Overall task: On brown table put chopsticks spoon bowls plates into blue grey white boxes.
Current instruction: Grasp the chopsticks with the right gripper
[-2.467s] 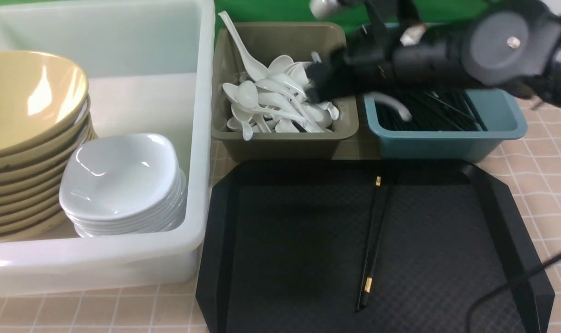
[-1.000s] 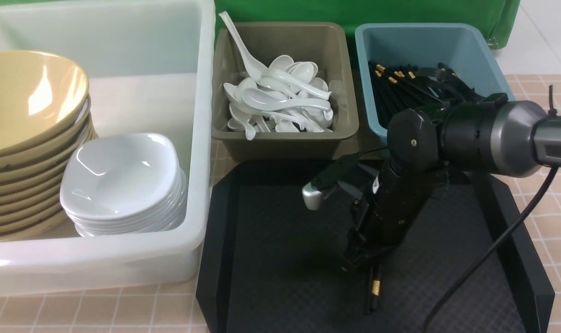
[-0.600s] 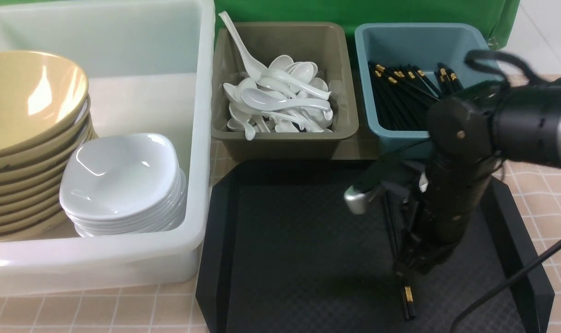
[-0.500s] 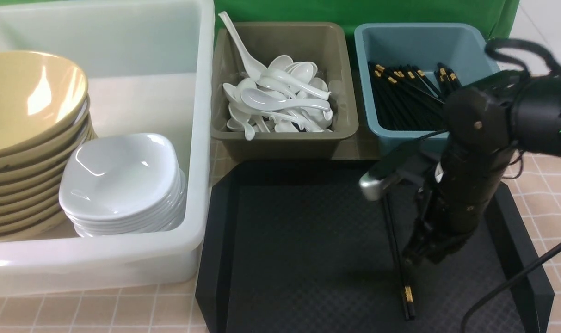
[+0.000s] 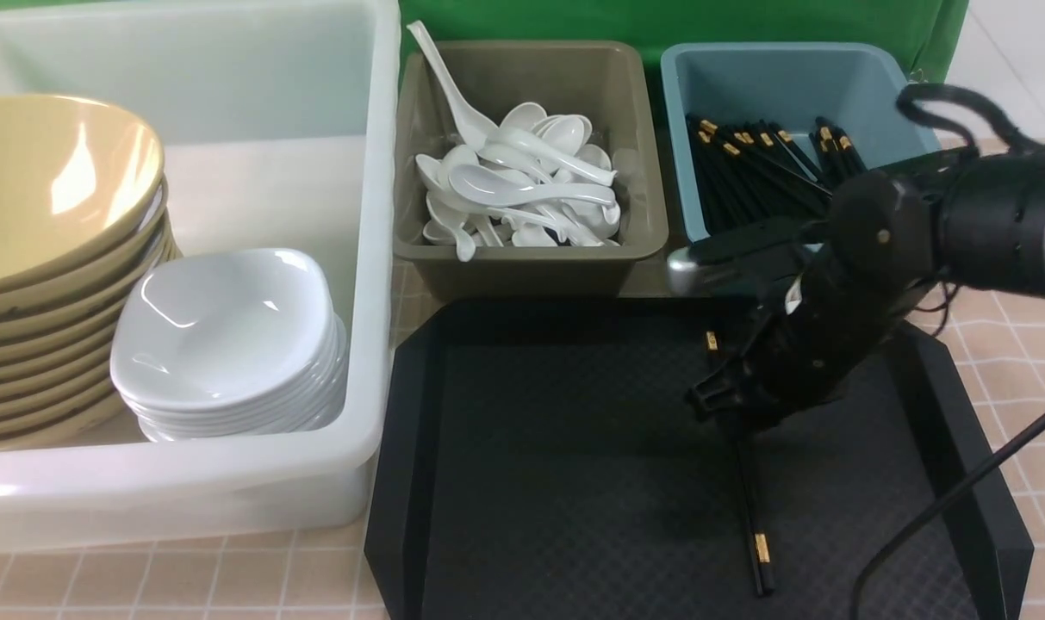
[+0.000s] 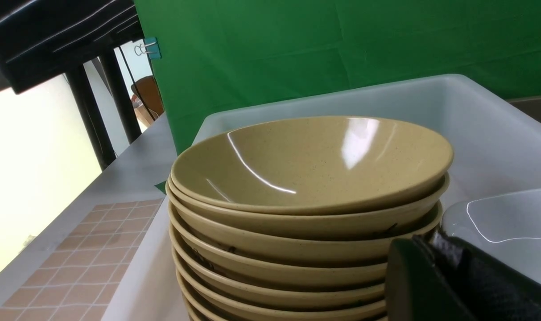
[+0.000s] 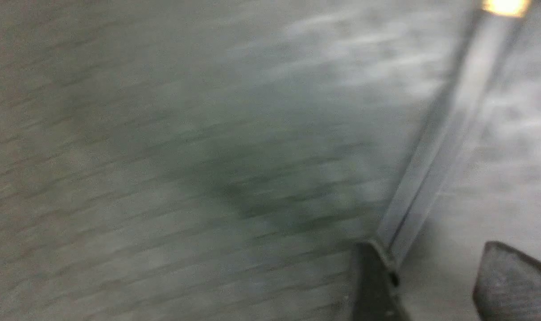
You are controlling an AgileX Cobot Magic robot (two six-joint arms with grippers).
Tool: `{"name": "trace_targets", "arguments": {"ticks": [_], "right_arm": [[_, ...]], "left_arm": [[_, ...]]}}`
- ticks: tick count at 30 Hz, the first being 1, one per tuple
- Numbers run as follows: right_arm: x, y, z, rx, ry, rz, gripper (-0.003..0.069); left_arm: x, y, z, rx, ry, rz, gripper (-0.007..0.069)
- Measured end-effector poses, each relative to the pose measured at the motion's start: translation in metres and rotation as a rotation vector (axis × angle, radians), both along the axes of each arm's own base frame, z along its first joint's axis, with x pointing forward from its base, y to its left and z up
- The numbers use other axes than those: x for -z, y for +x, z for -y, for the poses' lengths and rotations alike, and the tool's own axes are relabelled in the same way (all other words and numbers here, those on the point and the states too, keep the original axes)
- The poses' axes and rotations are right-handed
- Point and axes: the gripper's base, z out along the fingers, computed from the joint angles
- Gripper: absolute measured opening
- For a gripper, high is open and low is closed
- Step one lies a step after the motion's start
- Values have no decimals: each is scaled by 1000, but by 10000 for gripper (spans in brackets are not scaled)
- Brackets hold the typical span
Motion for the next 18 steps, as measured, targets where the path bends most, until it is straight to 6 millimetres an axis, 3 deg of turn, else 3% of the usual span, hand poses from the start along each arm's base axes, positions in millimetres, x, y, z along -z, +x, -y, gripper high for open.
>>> {"name": "trace_targets", "arguments": {"ticks": [5, 12, 18], "right_arm": [[21, -3, -8, -37, -41, -71, 383], [25, -1, -7, -153, -100, -84, 136], [17, -8, -11, -218, -99, -86, 138]], "left_arm": [[0, 0, 0, 0, 0, 0, 7], [0, 0, 0, -3, 0, -3, 7], [0, 0, 0, -3, 0, -3, 7]]}}
